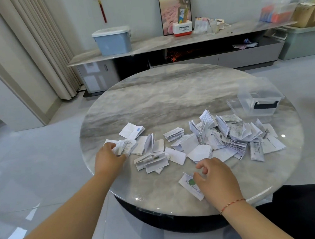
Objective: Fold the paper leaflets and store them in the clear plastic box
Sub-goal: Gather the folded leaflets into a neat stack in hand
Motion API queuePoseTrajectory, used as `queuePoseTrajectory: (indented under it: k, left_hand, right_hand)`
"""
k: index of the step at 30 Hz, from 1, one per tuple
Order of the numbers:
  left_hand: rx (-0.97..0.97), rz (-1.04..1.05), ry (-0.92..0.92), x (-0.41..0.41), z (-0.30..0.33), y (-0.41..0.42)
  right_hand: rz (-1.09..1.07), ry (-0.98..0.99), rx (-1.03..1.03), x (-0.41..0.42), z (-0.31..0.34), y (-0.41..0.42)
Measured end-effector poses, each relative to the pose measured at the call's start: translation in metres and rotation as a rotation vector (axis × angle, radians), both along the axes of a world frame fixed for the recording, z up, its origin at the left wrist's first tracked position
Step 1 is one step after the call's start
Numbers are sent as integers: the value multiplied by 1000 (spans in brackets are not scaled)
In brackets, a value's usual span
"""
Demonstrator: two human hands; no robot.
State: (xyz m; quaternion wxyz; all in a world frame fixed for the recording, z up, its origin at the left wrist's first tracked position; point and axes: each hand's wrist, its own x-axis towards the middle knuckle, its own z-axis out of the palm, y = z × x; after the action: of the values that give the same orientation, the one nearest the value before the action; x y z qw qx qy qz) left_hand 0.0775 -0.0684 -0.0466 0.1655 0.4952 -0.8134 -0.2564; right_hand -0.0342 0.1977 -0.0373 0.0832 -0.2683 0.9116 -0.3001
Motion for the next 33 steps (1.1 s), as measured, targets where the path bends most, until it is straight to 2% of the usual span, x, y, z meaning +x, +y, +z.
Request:
queuePoseTrajectory:
  k: [10,13,15,18,21,24,27,29,33]
  left_hand:
    - [-58,146,80,6,-1,-11]
    - [-133,282,255,11,26,-4]
    - [-107,285,457,8,53,8]
    - [96,125,679,6,88,52]
    - [382,-44,698,8,96,109]
    - [542,-117,678,9,86,140]
    - [580,-98,664,10,79,145]
    - [646,-91,648,12,78,143]
    - [1113,-107,733,11,79,138]
  right_hand:
    - [-88,2,-241,-9,0,-5]
    - [-89,53,-335,-7,9,-7]
    - [-71,-41,-445,-1,20,-11]
    - [8,-350,-612,10,38,-19]
    - [108,-617,-717,22,49,-27]
    - [119,-722,-818,28,54,-28]
    - [45,-771,-865,30,53,-29]
    - [61,-876,-907,29,49,-32]
    - [207,-1087,-950,30,45,-36]
